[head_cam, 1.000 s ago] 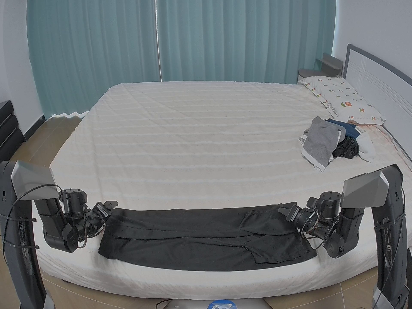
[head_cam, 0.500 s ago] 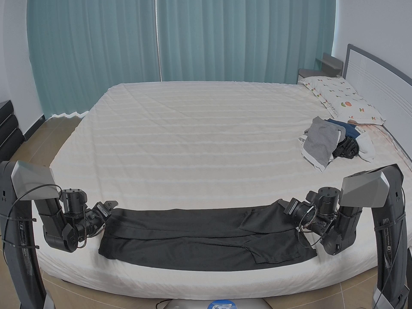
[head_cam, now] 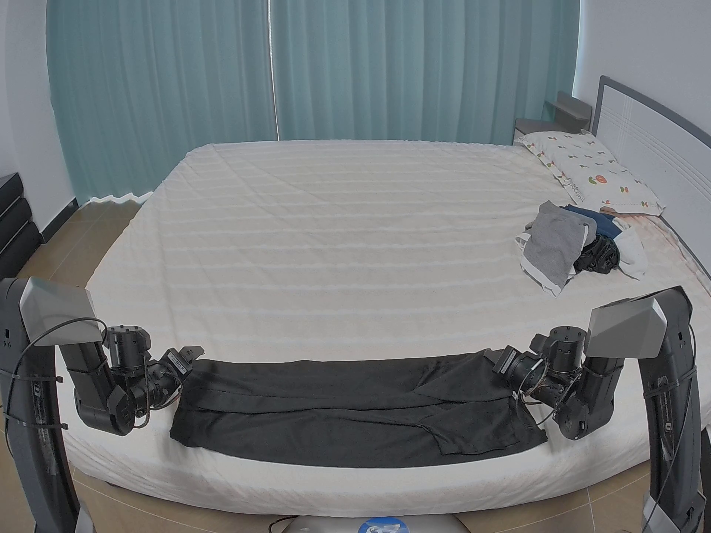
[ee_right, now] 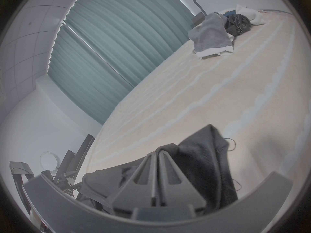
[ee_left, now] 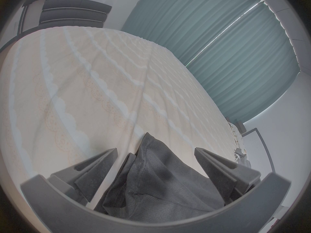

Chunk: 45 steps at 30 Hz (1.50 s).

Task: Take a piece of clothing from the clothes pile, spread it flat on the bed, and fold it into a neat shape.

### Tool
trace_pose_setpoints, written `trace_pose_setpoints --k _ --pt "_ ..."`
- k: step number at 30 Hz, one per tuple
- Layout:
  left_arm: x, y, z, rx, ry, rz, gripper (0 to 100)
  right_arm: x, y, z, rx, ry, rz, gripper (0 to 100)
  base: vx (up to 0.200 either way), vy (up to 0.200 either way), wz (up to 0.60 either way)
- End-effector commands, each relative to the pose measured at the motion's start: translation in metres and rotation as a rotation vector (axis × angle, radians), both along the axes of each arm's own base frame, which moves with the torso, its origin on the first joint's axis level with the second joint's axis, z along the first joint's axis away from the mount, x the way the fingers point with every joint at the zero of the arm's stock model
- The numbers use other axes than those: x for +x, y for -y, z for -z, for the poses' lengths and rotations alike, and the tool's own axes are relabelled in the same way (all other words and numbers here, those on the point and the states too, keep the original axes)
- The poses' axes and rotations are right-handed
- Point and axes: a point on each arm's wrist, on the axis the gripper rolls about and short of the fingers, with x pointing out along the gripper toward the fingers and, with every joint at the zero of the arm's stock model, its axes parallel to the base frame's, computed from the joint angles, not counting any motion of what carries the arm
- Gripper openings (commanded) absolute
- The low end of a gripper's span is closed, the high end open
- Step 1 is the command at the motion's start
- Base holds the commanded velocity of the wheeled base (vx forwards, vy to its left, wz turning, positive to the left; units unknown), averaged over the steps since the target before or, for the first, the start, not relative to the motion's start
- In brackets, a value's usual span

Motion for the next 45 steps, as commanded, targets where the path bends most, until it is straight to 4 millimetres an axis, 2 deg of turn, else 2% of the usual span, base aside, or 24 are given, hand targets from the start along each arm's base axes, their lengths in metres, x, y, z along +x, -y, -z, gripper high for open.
trace_pose_setpoints --k 1,5,11,13,14,16,18,20,25,32,37,40,45 --pt "0.000 -0.001 0.000 0.000 0.000 -0.002 100 0.002 0.003 0.003 -0.003 -0.020 0.007 100 0.000 0.000 0.00" --pt "-0.001 -0.001 0.001 -0.001 -0.004 -0.002 100 0.001 0.005 -0.003 0.003 -0.001 0.019 100 0.000 0.000 0.00" --pt "-0.001 0.005 0.000 0.012 -0.018 0.013 100 0.000 0.012 -0.032 0.006 0.058 0.041 100 0.000 0.000 0.00" --pt "-0.002 0.006 -0.009 0.020 -0.006 0.012 100 -0.001 0.007 -0.046 0.001 0.058 0.029 100 0.000 0.000 0.00" --pt "-0.002 0.006 -0.009 0.020 -0.006 0.012 100 -0.001 0.007 -0.046 0.001 0.058 0.029 100 0.000 0.000 0.00" --pt "-0.005 0.008 -0.016 0.023 -0.012 0.018 100 -0.005 -0.004 -0.065 -0.011 0.051 0.006 100 0.000 0.000 0.00" --pt "-0.007 0.008 -0.020 0.025 -0.022 0.020 100 -0.007 -0.012 -0.070 -0.022 0.034 -0.004 100 0.000 0.000 0.00" --pt "-0.009 0.006 -0.019 0.025 -0.040 0.021 100 -0.010 -0.022 -0.071 -0.036 0.025 -0.011 100 0.000 0.000 0.00" --pt "-0.009 0.001 -0.019 0.022 -0.039 0.013 100 -0.016 -0.034 -0.069 -0.112 0.037 -0.036 100 0.000 0.000 0.00" --pt "-0.009 -0.006 -0.019 0.005 -0.038 0.017 100 -0.016 -0.041 -0.065 -0.174 0.003 -0.034 100 0.000 0.200 0.00" --pt "-0.010 -0.006 -0.018 -0.002 -0.043 0.025 100 -0.010 -0.054 -0.061 -0.218 -0.036 -0.050 100 0.000 0.200 0.00" --pt "-0.010 -0.006 -0.016 -0.001 -0.049 0.026 100 -0.005 -0.064 -0.058 -0.256 -0.060 -0.059 100 0.000 0.000 0.00" --pt "-0.011 -0.006 -0.014 0.028 -0.054 0.046 100 0.002 -0.066 -0.048 -0.344 -0.098 -0.083 100 0.000 0.000 0.00"
